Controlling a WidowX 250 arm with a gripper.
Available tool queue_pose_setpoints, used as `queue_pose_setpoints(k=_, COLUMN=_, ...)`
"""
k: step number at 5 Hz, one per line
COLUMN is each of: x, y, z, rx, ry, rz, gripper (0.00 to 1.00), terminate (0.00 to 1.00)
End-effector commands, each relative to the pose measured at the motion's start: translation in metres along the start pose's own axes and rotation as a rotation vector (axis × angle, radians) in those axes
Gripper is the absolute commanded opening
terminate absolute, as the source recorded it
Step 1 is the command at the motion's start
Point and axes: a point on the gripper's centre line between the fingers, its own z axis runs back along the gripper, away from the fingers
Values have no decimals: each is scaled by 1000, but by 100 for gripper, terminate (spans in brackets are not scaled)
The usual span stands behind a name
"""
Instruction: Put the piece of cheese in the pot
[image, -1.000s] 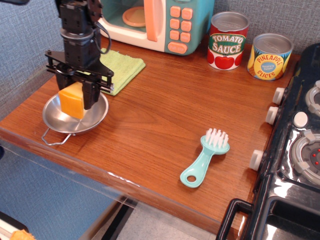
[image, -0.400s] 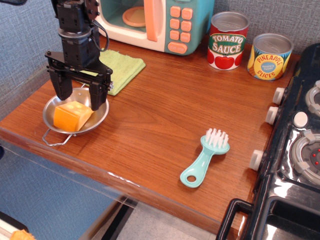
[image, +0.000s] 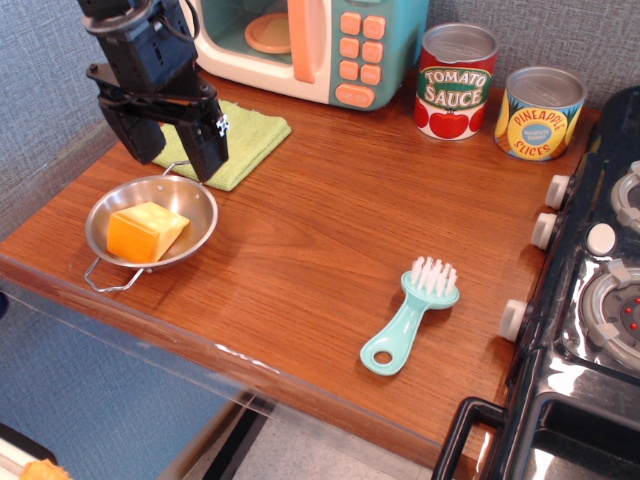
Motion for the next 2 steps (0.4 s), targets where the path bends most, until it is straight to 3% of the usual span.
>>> queue_pose_setpoints(k=1, x=0, y=-4, z=11, rx=51, ry=-16, rz=-23, gripper=100, terminate=0)
queue_pose_setpoints(k=2, x=2, y=-3, z=11, rx=79, ry=34, rz=-34, gripper=100, terminate=0)
